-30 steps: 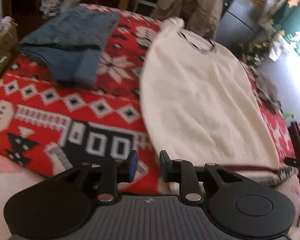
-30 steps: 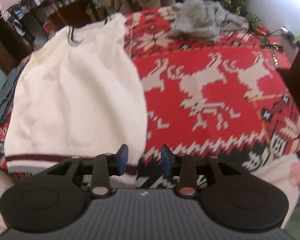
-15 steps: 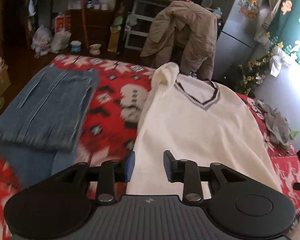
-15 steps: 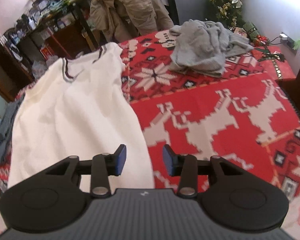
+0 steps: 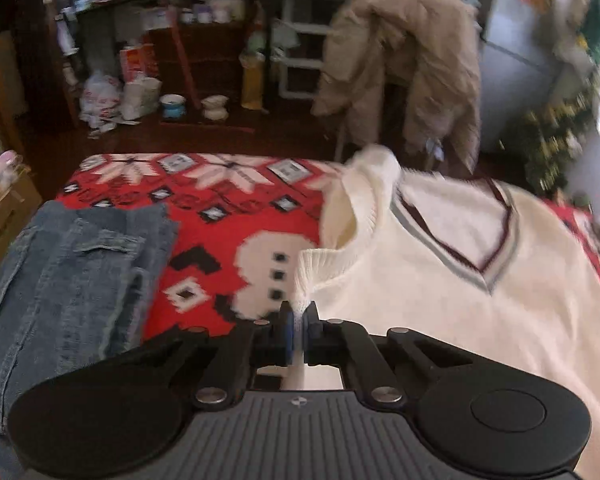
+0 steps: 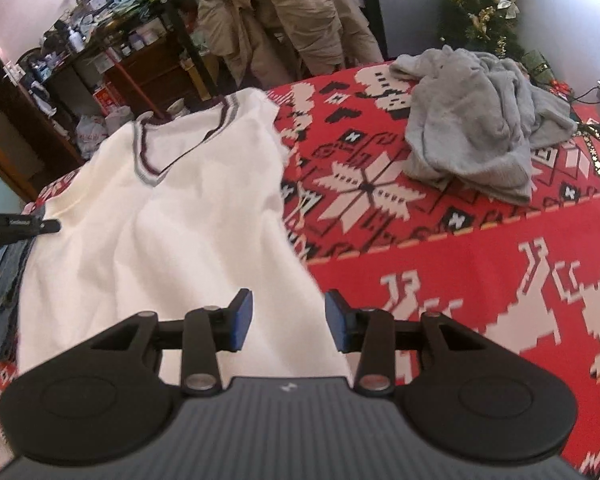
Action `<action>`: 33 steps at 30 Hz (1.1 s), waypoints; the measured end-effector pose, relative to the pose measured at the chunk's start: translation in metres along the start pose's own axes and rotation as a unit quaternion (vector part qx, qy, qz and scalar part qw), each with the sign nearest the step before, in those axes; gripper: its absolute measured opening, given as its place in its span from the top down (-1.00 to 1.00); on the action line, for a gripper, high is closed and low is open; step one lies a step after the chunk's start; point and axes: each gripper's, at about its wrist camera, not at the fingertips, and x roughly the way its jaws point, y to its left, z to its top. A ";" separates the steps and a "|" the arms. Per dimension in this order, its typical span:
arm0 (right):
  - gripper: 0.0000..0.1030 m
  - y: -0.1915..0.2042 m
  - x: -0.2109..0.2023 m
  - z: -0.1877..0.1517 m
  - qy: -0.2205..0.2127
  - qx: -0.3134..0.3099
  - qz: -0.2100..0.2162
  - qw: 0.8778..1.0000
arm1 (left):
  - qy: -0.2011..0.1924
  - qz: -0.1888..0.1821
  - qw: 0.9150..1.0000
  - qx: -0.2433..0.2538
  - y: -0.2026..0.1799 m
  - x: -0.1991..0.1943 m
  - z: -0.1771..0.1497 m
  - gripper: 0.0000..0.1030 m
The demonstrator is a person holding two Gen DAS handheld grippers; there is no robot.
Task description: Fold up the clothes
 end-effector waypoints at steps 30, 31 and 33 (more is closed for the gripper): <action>0.48 0.048 0.125 0.064 -0.028 -0.075 0.009 0.997 | 0.021 -0.010 0.998 -0.065 0.041 0.006 -0.017 0.90; 0.48 0.048 0.127 0.065 -0.028 -0.076 0.010 0.997 | 0.022 -0.010 0.998 -0.066 0.041 0.007 -0.017 0.90; 0.49 0.048 0.131 0.067 -0.030 -0.073 0.016 0.997 | 0.023 -0.010 0.997 -0.066 0.041 0.008 -0.018 0.90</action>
